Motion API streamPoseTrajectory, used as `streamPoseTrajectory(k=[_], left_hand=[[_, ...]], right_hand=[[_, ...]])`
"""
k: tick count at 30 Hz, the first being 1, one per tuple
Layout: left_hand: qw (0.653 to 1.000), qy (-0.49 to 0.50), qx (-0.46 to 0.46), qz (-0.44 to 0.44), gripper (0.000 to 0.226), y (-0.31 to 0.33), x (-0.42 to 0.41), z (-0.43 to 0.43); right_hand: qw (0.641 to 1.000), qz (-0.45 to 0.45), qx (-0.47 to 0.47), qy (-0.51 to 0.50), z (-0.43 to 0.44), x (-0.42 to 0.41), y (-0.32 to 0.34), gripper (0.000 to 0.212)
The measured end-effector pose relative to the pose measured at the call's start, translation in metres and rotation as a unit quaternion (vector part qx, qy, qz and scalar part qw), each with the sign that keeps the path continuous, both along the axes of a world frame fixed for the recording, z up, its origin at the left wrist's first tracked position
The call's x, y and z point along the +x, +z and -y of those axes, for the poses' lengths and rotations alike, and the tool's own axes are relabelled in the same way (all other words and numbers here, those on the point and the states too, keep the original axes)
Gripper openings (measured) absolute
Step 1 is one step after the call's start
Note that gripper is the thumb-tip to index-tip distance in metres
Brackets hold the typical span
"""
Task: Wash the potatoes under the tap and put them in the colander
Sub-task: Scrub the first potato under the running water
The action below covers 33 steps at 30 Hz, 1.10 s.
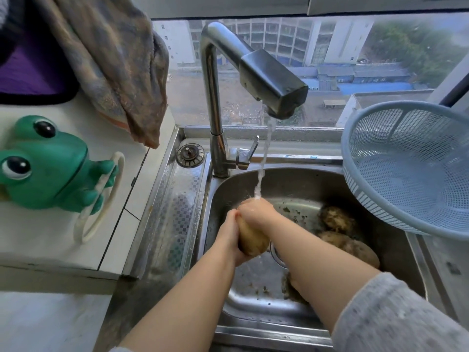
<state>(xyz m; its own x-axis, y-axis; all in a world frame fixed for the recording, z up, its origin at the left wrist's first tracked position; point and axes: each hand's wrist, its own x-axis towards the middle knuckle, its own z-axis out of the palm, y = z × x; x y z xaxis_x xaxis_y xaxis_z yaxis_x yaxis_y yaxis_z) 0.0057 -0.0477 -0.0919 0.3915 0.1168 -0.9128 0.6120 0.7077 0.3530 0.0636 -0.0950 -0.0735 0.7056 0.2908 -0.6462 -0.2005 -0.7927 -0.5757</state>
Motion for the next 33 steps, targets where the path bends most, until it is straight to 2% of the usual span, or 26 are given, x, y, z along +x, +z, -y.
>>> streamPoseTrajectory(k=[1, 2, 5, 6, 9, 12, 16, 19, 23, 25, 28, 31, 32, 33], left_hand=[[0.999, -0.017, 0.031, -0.004, 0.049, 0.0, 0.0, 0.001], [0.998, -0.018, 0.055, 0.006, 0.048, 0.001, -0.001, 0.001], [0.996, -0.023, 0.067, 0.045, 0.04, 0.001, -0.004, 0.001], [0.996, -0.022, 0.066, 0.048, 0.04, 0.002, -0.005, 0.0], [0.998, -0.018, 0.051, 0.029, 0.048, 0.004, -0.007, -0.006], [0.999, -0.006, 0.039, 0.007, 0.057, 0.001, -0.008, -0.009], [0.998, -0.032, 0.043, 0.027, 0.049, 0.003, -0.011, -0.007], [0.995, -0.05, 0.035, 0.074, 0.041, 0.009, -0.01, -0.005], [0.998, -0.048, 0.021, 0.045, 0.05, 0.007, -0.006, -0.014], [0.996, -0.067, 0.041, 0.046, 0.052, 0.003, -0.007, -0.017], [0.985, -0.087, 0.094, 0.113, 0.039, 0.006, -0.011, -0.014], [0.967, -0.119, 0.118, 0.191, 0.027, 0.006, -0.012, -0.007], [0.967, -0.12, 0.112, 0.196, 0.026, 0.008, -0.012, -0.007], [0.967, -0.116, 0.108, 0.198, 0.027, 0.009, -0.011, -0.008]], right_hand=[[1.0, -0.025, 0.014, -0.005, 0.001, 0.004, 0.003, 0.035], [0.994, -0.074, 0.043, -0.063, 0.004, 0.009, 0.005, 0.033], [0.972, -0.136, 0.106, -0.158, 0.017, 0.013, -0.002, 0.023], [0.974, -0.127, 0.11, -0.154, 0.018, 0.011, -0.004, 0.024], [0.996, 0.002, 0.075, -0.054, 0.013, -0.009, -0.006, 0.035], [0.997, 0.051, 0.058, -0.027, 0.007, -0.019, -0.005, 0.042], [0.995, -0.044, 0.074, -0.041, 0.013, 0.003, 0.005, 0.028], [0.985, -0.097, 0.093, -0.112, 0.02, 0.016, 0.007, 0.022], [0.992, 0.023, 0.111, -0.055, 0.012, -0.004, 0.004, 0.036], [0.991, 0.042, 0.124, -0.039, 0.012, -0.012, 0.005, 0.041], [0.992, -0.012, 0.126, -0.022, 0.02, 0.0, 0.007, 0.029], [0.97, -0.138, 0.144, -0.142, 0.032, 0.016, 0.011, 0.023], [0.966, -0.143, 0.149, -0.156, 0.033, 0.017, 0.011, 0.025], [0.974, -0.099, 0.146, -0.144, 0.032, 0.016, 0.009, 0.029]])
